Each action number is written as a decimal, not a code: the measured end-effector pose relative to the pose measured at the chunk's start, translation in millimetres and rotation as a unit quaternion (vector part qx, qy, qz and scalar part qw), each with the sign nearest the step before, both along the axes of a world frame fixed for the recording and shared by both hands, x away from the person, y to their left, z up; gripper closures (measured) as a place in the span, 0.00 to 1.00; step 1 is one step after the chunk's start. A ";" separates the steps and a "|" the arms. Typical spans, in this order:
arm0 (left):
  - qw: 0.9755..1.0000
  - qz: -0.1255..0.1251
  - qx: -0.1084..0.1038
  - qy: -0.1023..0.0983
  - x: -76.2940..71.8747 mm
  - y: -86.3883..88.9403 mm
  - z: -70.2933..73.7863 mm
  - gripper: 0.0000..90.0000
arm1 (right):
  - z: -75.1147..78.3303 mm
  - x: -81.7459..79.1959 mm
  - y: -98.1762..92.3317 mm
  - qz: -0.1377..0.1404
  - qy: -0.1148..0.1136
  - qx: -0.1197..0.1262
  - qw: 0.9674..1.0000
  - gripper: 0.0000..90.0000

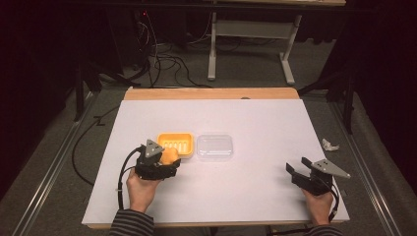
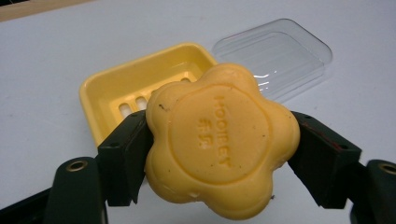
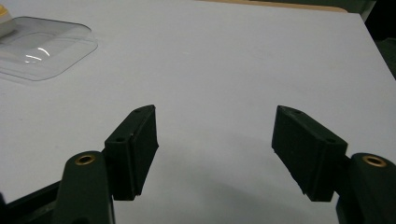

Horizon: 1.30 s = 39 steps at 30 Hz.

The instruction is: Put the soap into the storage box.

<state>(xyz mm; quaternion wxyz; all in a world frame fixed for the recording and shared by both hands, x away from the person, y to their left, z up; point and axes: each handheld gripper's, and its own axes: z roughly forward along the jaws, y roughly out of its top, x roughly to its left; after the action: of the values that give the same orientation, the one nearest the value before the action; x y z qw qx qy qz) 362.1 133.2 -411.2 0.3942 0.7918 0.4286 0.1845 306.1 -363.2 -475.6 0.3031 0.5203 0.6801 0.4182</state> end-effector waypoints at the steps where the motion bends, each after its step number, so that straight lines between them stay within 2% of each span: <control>1: 1.000 0.001 0.001 0.001 1.6 0.2 0.7 0.30 | 0.0 0.0 -0.1 0.000 0.001 0.000 1.000 0.35; 16: 1.000 0.011 0.002 0.001 18.0 -3.7 7.8 0.30 | 0.0 0.3 -0.1 0.002 0.000 -0.001 1.000 0.35; 21: 1.000 0.014 0.002 0.005 24.2 -5.4 7.1 0.30 | 0.0 0.0 -0.1 0.000 0.000 0.001 1.000 0.35; 23: 1.000 0.014 0.008 0.006 28.2 -7.4 6.6 0.30 | 0.0 0.4 -0.1 0.001 0.001 0.000 1.000 0.35; 31: 1.000 0.024 -0.007 0.017 39.6 -7.3 3.6 0.30 | -0.1 0.6 -0.1 0.001 0.002 -0.001 1.000 0.35; 39: 1.000 0.026 0.000 0.017 48.1 -9.4 4.6 0.30 | -0.1 0.6 -0.2 0.000 0.002 0.000 1.000 0.35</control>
<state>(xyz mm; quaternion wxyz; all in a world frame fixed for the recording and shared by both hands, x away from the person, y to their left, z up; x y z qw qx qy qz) 410.2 123.9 -406.5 0.3823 0.7830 0.4559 0.1815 306.7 -363.4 -475.7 0.3020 0.5207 0.6810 0.4171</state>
